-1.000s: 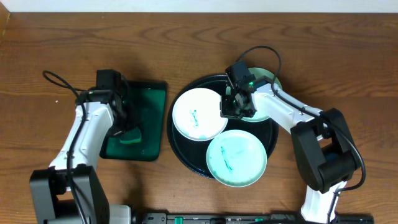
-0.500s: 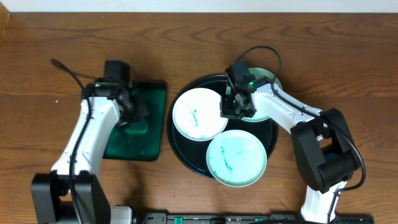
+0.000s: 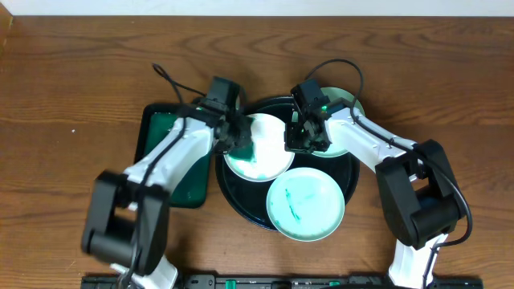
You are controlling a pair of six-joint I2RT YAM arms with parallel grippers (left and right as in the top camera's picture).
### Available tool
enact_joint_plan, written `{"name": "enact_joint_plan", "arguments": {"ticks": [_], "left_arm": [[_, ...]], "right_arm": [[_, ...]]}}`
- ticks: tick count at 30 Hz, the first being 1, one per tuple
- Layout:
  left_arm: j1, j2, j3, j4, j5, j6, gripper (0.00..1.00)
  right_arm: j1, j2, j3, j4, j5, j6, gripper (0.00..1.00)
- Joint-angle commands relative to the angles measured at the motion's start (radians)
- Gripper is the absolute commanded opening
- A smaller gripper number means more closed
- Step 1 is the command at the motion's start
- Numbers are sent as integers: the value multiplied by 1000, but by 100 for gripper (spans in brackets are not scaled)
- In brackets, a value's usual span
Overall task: Clean dirty plates on tray and stack at the side
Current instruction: 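Scrub the white plate with the sponge while right gripper holds it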
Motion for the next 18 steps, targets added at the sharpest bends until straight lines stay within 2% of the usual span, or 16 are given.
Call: {"name": "enact_joint_plan", "arguments": {"ticks": [1,7,9,14,18], "left_arm": [[-2,63,-4,17,48,-90,7],[8,82,-4,-13,-161,-83,7],[2,85,-4,0,-131,-78,7],[-41,124,-4,82,78,-96,7],[-82,176,-4,146,177,-139,7]], "right_arm": [[2,8,14,-6,51,16,1],[2,9,14,-7,51,16,1],[2,9,14,-7,51,16,1],[1,8,14,-8,54,16,1],[2,9,14,-8,54,16,1]]}}
